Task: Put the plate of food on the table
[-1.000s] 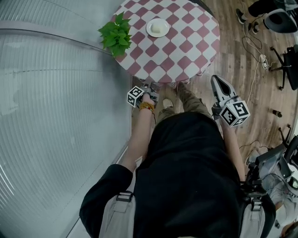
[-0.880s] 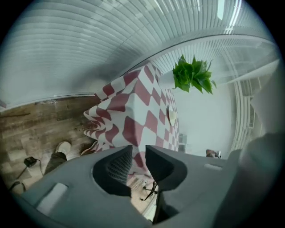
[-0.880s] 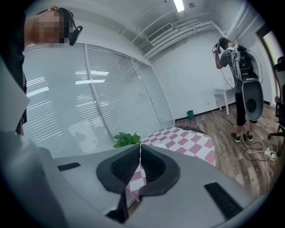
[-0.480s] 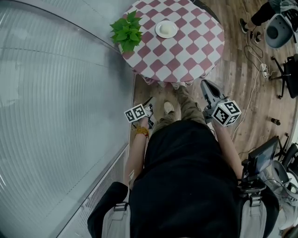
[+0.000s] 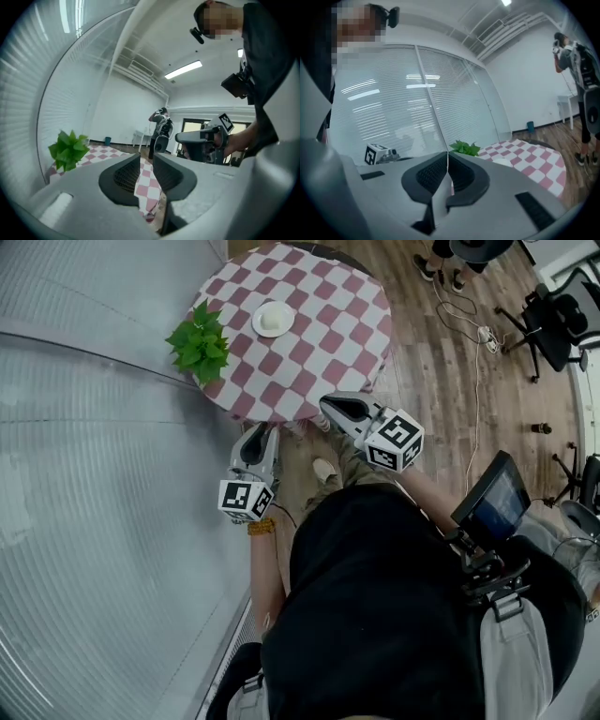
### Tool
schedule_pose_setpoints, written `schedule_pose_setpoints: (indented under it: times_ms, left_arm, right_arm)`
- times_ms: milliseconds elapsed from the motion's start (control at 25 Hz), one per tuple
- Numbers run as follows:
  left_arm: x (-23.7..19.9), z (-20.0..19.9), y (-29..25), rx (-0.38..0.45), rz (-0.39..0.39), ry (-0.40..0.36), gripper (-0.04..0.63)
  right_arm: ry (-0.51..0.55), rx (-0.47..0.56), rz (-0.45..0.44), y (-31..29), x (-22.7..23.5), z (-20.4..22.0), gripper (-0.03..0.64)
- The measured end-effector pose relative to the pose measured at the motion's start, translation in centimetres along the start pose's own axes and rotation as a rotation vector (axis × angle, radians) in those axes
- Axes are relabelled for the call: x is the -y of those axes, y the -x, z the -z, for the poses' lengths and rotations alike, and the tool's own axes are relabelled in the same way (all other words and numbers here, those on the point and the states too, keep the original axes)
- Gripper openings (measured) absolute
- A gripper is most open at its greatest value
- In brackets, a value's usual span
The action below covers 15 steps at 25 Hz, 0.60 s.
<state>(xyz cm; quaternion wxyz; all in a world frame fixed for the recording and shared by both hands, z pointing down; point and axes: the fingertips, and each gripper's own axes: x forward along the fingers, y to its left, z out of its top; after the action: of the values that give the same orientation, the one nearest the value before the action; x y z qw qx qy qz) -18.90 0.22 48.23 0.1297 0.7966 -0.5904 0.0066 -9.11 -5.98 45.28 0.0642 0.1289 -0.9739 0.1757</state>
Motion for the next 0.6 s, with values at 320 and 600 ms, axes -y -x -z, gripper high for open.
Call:
schedule_pose_setpoints:
  times_ms: [320,600]
  left_arm:
    - [1.1,-9.0,-0.6,0.131,-0.032,-0.251,0.074]
    - [1.7,-5.2,0.2,0.113,-0.001,-0.198,0.049]
  right_arm:
    - [0.386,0.202,-0.173,-1.8,-6.9,-7.7,0.014]
    - [0.398,0.183,-0.216,-2.5,-7.5,-5.4,0.014]
